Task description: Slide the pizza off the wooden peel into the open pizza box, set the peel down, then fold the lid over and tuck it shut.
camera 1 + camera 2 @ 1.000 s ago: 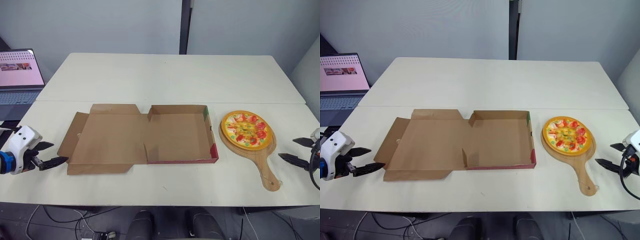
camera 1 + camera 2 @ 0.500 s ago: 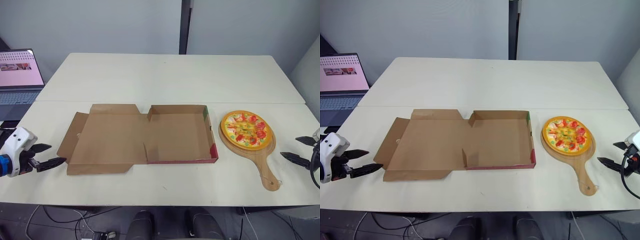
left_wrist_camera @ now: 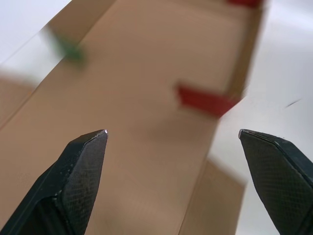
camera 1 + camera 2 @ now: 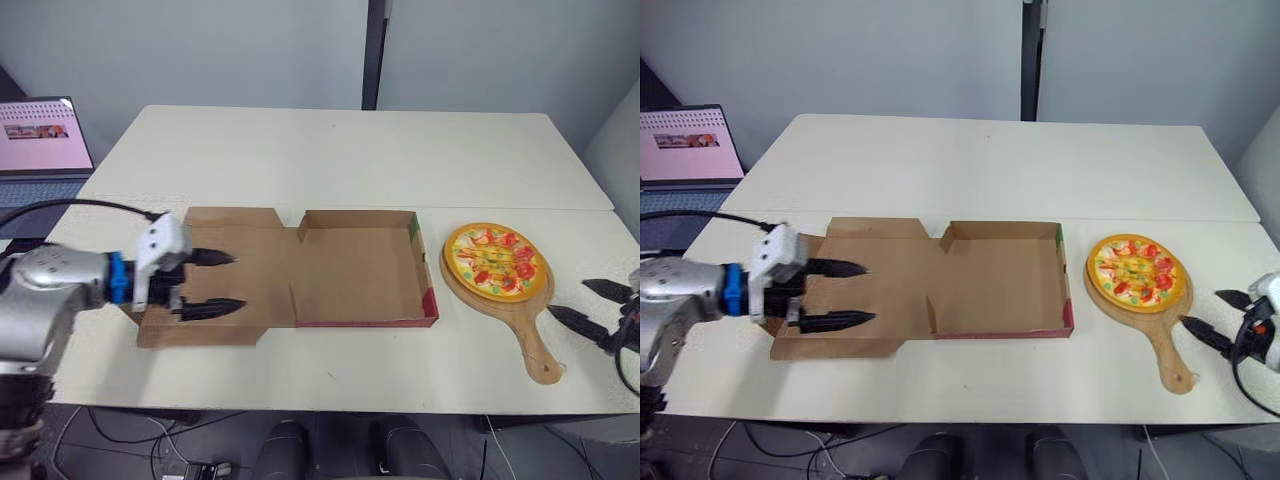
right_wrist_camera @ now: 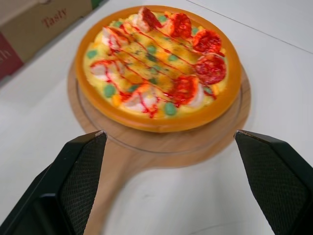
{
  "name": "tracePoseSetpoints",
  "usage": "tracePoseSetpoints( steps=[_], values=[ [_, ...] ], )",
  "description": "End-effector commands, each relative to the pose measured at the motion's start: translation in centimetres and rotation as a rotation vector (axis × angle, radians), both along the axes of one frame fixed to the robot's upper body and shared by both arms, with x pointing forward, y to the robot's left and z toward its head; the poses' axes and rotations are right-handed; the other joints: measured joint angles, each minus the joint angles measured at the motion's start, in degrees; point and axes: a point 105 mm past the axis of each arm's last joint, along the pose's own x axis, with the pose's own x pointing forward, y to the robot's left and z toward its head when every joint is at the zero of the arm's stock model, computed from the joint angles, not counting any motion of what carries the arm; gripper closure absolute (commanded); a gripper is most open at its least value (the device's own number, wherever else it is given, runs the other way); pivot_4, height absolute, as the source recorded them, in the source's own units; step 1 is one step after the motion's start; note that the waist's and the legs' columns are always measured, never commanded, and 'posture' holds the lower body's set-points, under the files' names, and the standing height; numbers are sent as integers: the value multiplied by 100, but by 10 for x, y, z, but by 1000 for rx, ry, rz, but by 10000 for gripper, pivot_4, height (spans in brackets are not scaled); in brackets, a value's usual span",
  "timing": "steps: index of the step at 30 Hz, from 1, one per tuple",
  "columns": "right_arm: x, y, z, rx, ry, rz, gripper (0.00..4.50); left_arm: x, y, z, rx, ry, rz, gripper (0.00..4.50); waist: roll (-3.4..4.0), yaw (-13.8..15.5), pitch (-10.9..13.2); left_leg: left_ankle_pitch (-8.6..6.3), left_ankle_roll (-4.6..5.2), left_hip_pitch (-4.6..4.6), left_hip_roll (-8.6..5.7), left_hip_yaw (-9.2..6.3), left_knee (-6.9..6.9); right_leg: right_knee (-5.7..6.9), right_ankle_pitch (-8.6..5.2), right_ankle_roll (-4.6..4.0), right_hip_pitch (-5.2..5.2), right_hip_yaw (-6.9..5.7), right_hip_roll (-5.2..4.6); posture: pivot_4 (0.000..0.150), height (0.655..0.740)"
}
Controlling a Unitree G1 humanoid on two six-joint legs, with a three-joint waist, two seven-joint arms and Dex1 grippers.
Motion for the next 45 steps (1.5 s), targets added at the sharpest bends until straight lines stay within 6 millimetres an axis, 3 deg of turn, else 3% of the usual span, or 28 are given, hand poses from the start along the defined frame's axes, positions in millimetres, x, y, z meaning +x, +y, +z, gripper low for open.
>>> tracePoseSetpoints(
  steps=[1, 8, 18, 26, 29, 36, 41, 45],
  values=[
    [-6, 16, 2, -21, -5, -25, 0, -9, -28, 13, -24, -17, -141, 177, 2, -20, -1, 0, 0, 3, -3, 2, 0, 0, 0, 0, 2, 1, 2, 1500, 7325],
    [-7, 22, -31, -23, 128, -229, 0, -25, -72, 22, -59, 0, -367, 177, -2, -6, -3, 0, 0, 4, -5, -4, 9, -3, 0, 0, 11, -1, 10, 1500, 7325],
    [5, 15, -56, 8, 229, -266, 0, -21, -77, 24, -64, -47, -365, 177, -6, -2, -5, 0, 1, 2, -6, -8, 10, -7, 0, -1, 11, -3, 16, 1500, 7325],
    [14, 21, -68, 21, 261, -269, 0, -22, -74, 22, -69, -53, -342, 177, -48, -18, -30, 0, 1, 9, -1, -8, 18, -6, 1, 0, 19, -3, 19, 1500, 7325],
    [14, 22, -72, 36, 269, -268, 5768, -22, -74, 23, -76, -63, -337, 0, -69, -19, -43, 0, 1, 10, 3, -9, 18, -6, 1, -1, 19, -3, 22, 1500, 7325],
    [17, 18, -74, 15, 227, -275, 28154, -20, -74, 23, -84, -72, -324, 0, -101, -14, -63, 0, 1, 10, 2, -8, 22, -9, 1, 0, 22, -1, 20, 1500, 7325],
    [25, 15, -65, 25, 137, -291, 29198, -18, -73, 24, -93, -75, -307, 0, -104, -31, -65, 0, 1, 11, 5, -7, 22, -9, 2, -1, 22, -1, 22, 1500, 7325],
    [34, 8, -44, 37, 22, -301, 29198, -11, -66, 31, -123, -91, -236, 0, -102, -37, -64, 0, 1, 11, 6, -6, 25, -9, 6, -3, 22, 1, 22, 1500, 7325]
  ],
)
